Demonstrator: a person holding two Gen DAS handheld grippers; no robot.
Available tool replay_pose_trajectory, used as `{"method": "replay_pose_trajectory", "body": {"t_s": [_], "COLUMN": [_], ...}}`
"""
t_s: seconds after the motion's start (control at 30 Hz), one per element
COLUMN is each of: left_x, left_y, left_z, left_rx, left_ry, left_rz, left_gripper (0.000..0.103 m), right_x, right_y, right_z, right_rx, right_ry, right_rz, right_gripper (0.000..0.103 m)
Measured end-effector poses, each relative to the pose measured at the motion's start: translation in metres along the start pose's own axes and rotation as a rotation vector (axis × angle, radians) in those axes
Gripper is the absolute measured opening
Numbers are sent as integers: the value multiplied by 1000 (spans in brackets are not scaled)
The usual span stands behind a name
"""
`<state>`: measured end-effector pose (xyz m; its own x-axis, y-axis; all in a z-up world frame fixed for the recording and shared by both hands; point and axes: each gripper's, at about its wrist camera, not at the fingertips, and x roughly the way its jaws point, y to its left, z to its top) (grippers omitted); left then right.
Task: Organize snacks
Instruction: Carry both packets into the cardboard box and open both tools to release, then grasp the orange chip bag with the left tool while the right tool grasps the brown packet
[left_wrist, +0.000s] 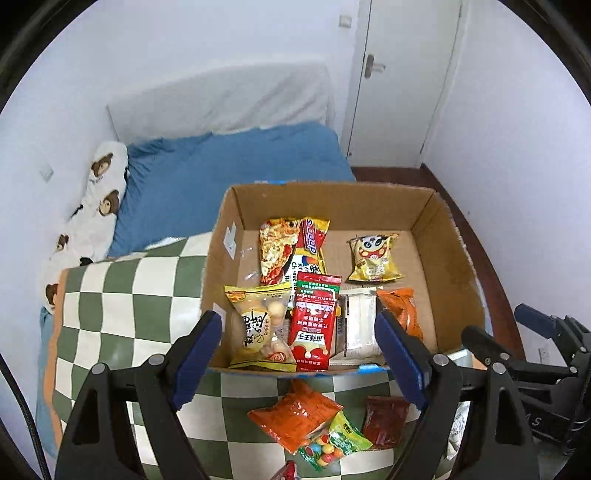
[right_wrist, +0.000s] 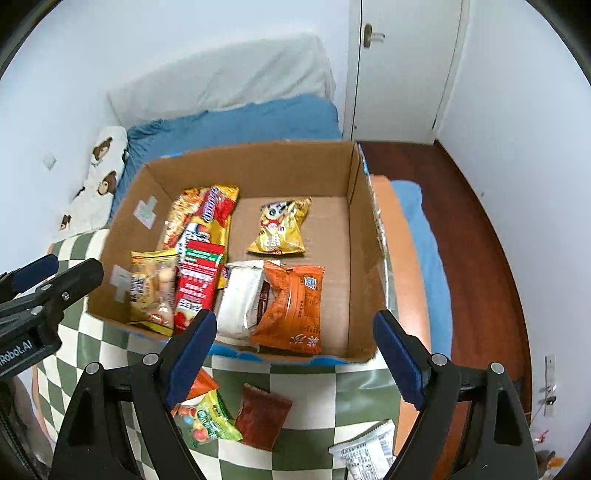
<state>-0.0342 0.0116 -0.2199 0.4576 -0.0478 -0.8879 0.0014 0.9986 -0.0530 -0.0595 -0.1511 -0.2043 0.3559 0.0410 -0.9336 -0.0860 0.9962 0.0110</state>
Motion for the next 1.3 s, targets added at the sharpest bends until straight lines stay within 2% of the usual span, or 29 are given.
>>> {"method": "replay_pose_trajectory", "body": {"t_s": [0.4,0.5,0.63,0.73,0.83,1.0,1.07,1.1,1.13,1.3], "left_x": [-52,-57,-56,-40,-13,57,80,92,103,142], "left_y": [-5,-2,4,11,14,7,1,-2,-5,-22], "left_z": [-18,-26,-49,-74,-95,-113,-115,-116,-116,-116], "left_rx": [5,-8,-19,-24,9,197,272,311,342,455], "left_ry": [-85,-80,-49,13,91,203,237,254,276,366], "left_rz": [-17,-25,-17,13,63,166,176,172,158,73], "left_gripper": [85,85,85,85,85,85,84,85,85,84], "right_x": [-88,-101,-102,-84,-45,40,71,86,94,133], "right_y": [2,-1,-7,-16,-25,-26,-24,-21,-18,-2], "right_z": [-22,-30,-50,-72,-96,-127,-134,-138,-138,-141], "right_rx": [20,38,75,120,178,264,290,295,296,272], "right_ry": [-150,-159,-119,-43,68,208,242,259,268,324], "right_rz": [26,46,83,111,141,182,186,194,193,163], "right_gripper": [89,89,89,89,89,88,79,68,65,67]}}
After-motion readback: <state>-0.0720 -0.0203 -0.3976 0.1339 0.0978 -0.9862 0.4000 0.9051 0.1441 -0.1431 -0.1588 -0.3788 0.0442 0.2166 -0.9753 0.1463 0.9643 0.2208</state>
